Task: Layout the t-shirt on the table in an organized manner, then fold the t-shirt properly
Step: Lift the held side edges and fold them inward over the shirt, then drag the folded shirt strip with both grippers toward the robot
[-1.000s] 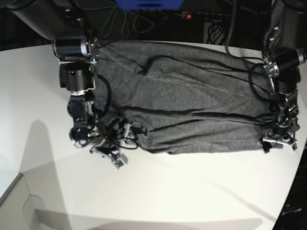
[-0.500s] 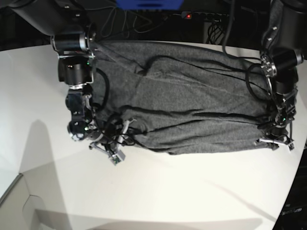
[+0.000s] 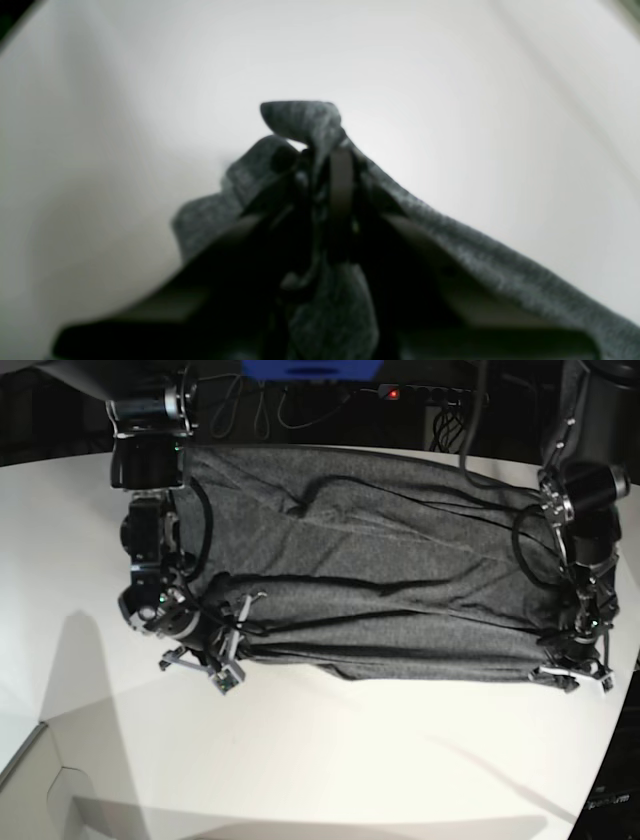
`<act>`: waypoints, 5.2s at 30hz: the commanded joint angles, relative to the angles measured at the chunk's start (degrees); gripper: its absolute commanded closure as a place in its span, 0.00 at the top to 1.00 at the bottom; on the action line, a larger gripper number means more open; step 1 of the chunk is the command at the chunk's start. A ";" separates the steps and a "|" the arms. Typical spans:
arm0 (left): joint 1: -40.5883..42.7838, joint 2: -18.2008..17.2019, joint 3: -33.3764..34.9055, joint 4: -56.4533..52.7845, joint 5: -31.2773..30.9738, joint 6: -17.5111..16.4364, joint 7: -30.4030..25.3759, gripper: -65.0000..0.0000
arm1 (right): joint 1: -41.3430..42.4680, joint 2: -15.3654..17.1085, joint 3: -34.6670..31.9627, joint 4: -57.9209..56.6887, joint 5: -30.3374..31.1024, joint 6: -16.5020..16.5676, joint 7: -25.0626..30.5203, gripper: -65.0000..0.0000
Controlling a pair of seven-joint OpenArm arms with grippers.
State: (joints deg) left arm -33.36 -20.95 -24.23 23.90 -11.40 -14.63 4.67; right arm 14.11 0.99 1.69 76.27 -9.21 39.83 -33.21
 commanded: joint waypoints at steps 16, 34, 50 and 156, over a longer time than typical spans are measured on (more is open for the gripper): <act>10.82 -1.42 -0.52 23.97 -12.73 -0.09 9.71 0.00 | -8.44 0.19 0.02 16.35 0.38 0.17 0.90 0.00; 23.74 -1.42 -8.26 38.65 -22.49 -0.09 9.80 0.00 | -25.05 0.02 0.02 34.63 0.47 0.17 1.52 0.00; 36.31 -1.07 -13.53 44.54 -28.03 -0.09 9.71 0.00 | -38.86 0.19 -4.64 34.46 0.64 0.17 10.05 0.00; 36.75 -0.81 -15.64 26.96 -11.77 -14.95 19.90 0.00 | -41.41 5.12 -8.24 31.47 0.38 0.17 12.77 0.26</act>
State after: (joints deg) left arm 2.59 -22.13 -40.45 51.37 -26.61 -29.98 18.02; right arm -27.18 6.00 -6.55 106.96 -9.65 40.25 -21.76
